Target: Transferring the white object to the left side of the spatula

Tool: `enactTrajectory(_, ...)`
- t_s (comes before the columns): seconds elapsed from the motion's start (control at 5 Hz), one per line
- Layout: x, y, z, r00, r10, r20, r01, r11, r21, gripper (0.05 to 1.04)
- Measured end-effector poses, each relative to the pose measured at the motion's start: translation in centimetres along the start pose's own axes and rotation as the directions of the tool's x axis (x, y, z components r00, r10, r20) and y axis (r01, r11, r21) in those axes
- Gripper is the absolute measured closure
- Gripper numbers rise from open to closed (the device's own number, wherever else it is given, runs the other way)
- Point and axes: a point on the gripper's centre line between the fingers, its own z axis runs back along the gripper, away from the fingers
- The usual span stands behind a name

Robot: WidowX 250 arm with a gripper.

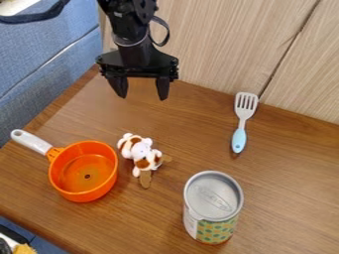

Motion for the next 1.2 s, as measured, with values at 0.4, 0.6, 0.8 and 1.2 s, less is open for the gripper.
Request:
enactTrajectory(0.4,-1.9,-1.8,-0.8,0.997,-0.056,-0.052,0.054,0.998,-0.022,0.082)
enactTrajectory(0.6,-3.0,-3.8,0.4,0.993,-0.111,-0.032,0.108,0.991,-0.074,0.082)
enactTrajectory(0.8,-5.0,-6.0,1.3,0.977,-0.210,-0.020,0.205,0.969,-0.140,0.082)
enactTrajectory(1.2,-10.1,-8.6,1.7,0.924,-0.374,-0.075,0.344,0.902,-0.259,0.082)
